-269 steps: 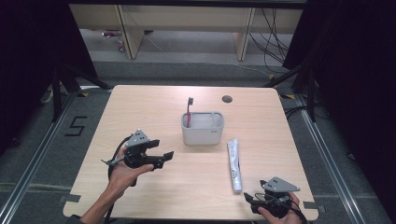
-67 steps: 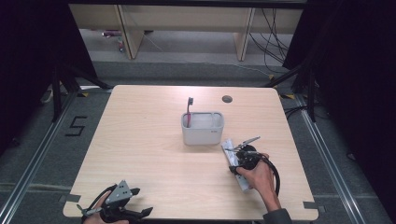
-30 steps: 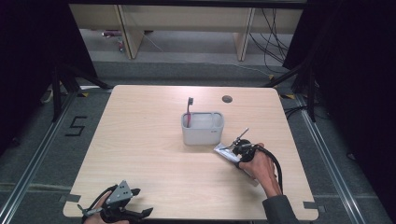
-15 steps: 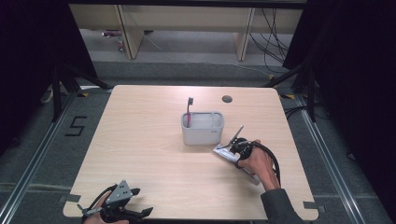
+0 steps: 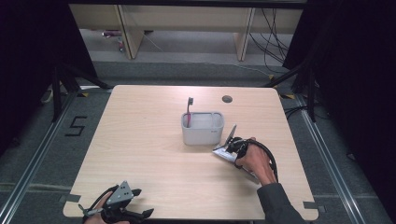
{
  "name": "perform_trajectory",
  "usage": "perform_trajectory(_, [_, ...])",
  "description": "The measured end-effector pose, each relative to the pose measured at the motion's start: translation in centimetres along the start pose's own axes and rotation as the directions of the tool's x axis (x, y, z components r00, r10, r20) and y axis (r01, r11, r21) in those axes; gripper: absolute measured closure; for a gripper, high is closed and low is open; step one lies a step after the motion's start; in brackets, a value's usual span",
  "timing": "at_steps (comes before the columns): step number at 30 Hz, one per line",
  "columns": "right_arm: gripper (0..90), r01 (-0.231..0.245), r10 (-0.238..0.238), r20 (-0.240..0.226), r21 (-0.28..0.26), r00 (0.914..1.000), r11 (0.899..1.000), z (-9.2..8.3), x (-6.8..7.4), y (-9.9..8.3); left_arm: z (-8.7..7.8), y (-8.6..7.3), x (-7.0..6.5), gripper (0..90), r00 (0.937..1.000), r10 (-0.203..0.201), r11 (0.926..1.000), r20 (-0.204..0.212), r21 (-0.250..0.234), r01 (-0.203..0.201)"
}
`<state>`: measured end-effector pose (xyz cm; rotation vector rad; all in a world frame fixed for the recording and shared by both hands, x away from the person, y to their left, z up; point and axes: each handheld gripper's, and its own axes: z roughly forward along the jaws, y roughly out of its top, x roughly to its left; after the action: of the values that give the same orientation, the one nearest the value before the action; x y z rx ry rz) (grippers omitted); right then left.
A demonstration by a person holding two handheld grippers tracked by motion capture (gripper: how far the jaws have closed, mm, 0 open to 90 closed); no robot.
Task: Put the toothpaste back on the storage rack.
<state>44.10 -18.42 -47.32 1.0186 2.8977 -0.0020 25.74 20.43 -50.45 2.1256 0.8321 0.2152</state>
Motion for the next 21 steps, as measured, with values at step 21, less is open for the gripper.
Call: perform_trajectory(21, [75.5, 0.02, -0.02, 0.005, -0.042, 0.9998, 0.999, -0.7, -0.1, -0.73, 0.02, 0.06, -0.05, 17.6, 0.9998, -0.019, 0.9996, -0.005, -0.024, 0.019])
